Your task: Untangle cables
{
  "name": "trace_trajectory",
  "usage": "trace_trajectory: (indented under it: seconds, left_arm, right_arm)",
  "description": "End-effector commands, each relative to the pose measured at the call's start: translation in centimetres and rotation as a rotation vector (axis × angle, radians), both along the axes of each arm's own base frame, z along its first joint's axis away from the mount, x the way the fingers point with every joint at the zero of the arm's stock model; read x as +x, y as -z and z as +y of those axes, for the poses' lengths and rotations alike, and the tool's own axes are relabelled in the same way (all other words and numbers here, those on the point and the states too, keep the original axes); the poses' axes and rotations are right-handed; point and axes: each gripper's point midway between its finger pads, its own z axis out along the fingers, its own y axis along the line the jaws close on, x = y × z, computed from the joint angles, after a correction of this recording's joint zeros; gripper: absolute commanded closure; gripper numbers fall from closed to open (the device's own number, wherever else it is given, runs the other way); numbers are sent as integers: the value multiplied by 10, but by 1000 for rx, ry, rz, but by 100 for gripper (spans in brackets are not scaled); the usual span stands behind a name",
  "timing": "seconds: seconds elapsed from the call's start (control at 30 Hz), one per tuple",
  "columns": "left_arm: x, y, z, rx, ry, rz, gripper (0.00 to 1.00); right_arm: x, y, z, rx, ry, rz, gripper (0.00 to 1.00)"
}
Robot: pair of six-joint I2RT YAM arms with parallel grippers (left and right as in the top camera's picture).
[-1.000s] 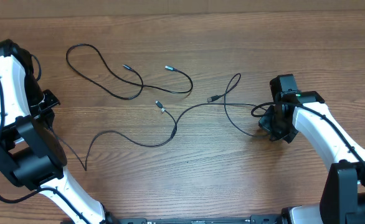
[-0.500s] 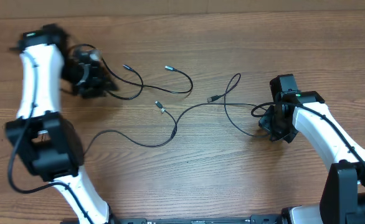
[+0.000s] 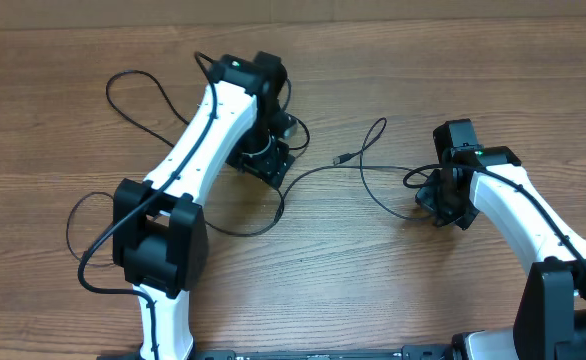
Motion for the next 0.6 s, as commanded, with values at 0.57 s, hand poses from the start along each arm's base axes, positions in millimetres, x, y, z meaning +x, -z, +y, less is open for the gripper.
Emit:
trace_trajectory:
  seconds: [0.57]
  left_arm:
    - [-89, 103, -14, 49, 68, 168, 22]
  right_arm:
    - [2, -6, -2, -9, -3, -24, 96]
